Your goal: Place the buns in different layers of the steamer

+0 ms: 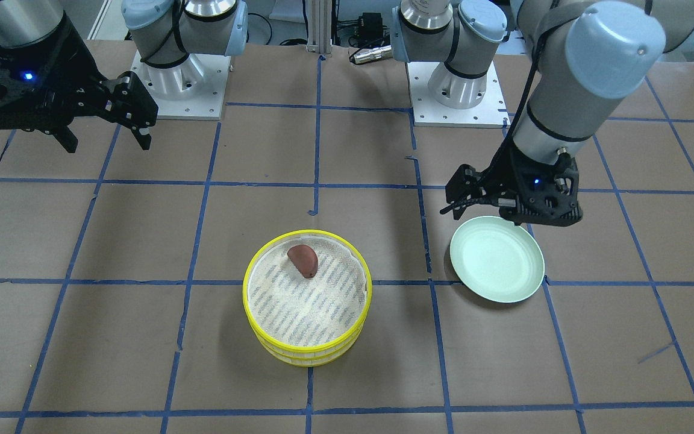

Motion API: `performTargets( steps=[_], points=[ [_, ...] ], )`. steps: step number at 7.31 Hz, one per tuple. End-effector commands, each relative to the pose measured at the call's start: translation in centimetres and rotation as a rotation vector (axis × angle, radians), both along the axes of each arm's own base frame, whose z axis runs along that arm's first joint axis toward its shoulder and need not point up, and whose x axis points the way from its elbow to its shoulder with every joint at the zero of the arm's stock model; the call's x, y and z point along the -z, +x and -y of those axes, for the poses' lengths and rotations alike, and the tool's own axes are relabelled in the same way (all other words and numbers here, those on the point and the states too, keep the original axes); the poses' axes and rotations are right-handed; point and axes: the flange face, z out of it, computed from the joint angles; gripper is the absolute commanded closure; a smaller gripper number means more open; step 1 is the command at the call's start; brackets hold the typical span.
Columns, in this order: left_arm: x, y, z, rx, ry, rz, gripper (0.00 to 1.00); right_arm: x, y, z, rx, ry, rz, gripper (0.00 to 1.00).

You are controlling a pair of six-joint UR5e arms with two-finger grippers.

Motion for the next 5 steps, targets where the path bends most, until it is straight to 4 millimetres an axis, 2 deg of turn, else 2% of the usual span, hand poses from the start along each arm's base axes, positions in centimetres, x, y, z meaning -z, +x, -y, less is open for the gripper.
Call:
performTargets(
  steps=[1, 5],
  points=[
    [-1.13, 0.64, -1.72, -0.001, 0.024, 0.015, 0.00, 0.18, 0.03, -0.21, 0.005, 0.003, 0.001, 0.00],
    [-0.86, 0.69, -1.91, 0.001, 0.028, 0.013, 0.00, -0.36, -0.02, -0.48, 0.010, -0.014, -0.005, 0.00]
  ],
)
